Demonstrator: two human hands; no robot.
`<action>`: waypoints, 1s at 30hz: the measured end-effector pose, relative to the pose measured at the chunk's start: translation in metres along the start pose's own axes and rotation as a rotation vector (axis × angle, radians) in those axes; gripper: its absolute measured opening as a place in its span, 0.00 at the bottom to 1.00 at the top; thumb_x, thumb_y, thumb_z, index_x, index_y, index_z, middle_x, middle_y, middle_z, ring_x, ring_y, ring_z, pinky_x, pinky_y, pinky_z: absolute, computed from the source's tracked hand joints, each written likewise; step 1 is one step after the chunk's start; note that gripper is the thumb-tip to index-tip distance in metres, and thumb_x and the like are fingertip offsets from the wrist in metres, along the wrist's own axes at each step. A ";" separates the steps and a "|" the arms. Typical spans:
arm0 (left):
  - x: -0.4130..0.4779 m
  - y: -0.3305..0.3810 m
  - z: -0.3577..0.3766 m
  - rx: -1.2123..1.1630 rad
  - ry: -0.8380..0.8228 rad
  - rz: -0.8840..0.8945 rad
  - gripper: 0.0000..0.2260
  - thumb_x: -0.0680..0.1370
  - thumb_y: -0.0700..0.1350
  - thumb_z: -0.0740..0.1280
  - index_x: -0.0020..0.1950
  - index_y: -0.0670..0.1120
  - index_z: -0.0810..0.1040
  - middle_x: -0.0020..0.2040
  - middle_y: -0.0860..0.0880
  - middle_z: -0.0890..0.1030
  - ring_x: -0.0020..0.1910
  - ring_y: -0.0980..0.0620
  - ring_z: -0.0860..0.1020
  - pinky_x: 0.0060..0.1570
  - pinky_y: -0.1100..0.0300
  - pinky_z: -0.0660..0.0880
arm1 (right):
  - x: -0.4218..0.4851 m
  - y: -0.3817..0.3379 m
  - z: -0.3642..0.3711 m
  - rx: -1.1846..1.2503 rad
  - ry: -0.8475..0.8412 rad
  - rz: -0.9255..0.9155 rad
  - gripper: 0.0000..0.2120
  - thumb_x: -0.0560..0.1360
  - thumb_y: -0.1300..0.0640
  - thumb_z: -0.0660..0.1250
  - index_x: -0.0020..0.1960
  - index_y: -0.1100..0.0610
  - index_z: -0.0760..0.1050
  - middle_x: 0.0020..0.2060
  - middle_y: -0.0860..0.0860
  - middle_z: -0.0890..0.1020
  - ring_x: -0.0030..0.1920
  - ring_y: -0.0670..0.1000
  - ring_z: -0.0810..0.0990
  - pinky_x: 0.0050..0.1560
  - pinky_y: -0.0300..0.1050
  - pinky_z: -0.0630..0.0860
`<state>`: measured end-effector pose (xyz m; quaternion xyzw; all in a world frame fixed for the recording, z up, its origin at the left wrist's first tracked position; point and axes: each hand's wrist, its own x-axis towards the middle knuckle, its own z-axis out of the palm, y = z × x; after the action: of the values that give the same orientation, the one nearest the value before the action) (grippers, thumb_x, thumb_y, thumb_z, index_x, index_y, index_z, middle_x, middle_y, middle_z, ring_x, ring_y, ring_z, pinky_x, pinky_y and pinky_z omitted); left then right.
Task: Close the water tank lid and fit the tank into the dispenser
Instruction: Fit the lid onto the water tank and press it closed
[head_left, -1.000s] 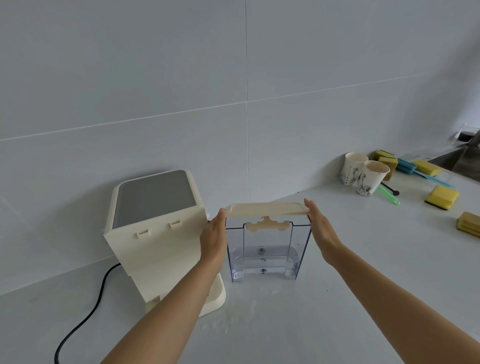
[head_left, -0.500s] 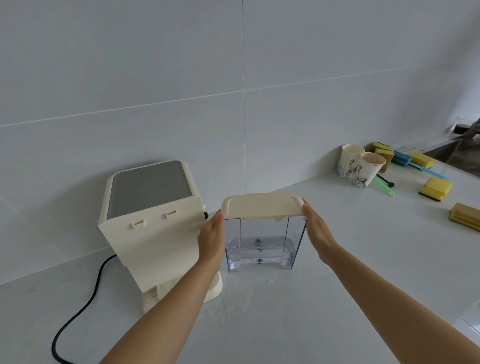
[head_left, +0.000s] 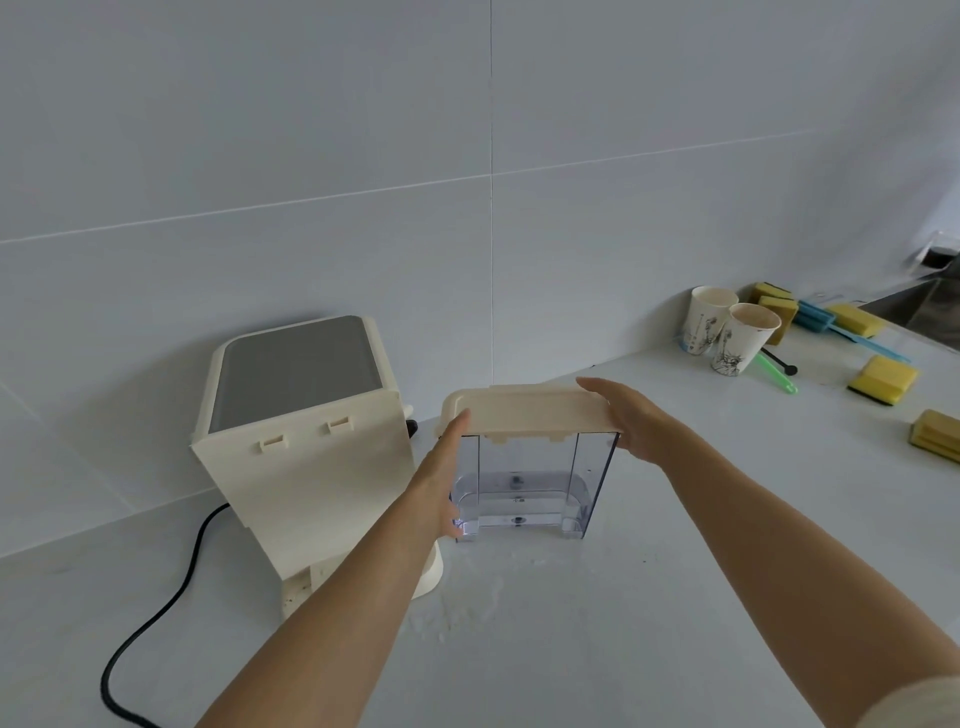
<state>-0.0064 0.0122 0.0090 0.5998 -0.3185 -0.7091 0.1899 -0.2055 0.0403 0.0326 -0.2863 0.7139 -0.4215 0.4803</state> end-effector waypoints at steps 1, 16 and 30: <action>0.003 0.000 0.001 -0.010 -0.003 -0.005 0.41 0.68 0.68 0.62 0.75 0.53 0.52 0.77 0.45 0.55 0.74 0.38 0.57 0.69 0.40 0.59 | 0.000 -0.002 0.000 0.014 -0.007 0.008 0.12 0.72 0.49 0.64 0.51 0.56 0.70 0.46 0.52 0.74 0.46 0.51 0.72 0.55 0.48 0.65; 0.028 0.005 0.007 -0.017 0.103 0.164 0.34 0.72 0.60 0.62 0.72 0.44 0.60 0.76 0.43 0.56 0.75 0.44 0.57 0.71 0.49 0.56 | 0.004 0.008 -0.004 -0.032 -0.076 -0.059 0.12 0.74 0.54 0.63 0.57 0.55 0.72 0.38 0.48 0.73 0.40 0.47 0.71 0.53 0.45 0.68; 0.046 0.028 0.011 0.175 0.211 0.366 0.28 0.75 0.56 0.57 0.69 0.40 0.63 0.68 0.39 0.70 0.67 0.39 0.69 0.63 0.47 0.67 | -0.009 0.012 -0.007 -0.431 -0.198 -0.053 0.10 0.70 0.49 0.68 0.36 0.54 0.71 0.39 0.49 0.76 0.39 0.49 0.76 0.56 0.48 0.73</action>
<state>-0.0301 -0.0358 -0.0051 0.6169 -0.4609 -0.5657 0.2949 -0.2084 0.0558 0.0277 -0.4405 0.7292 -0.2418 0.4645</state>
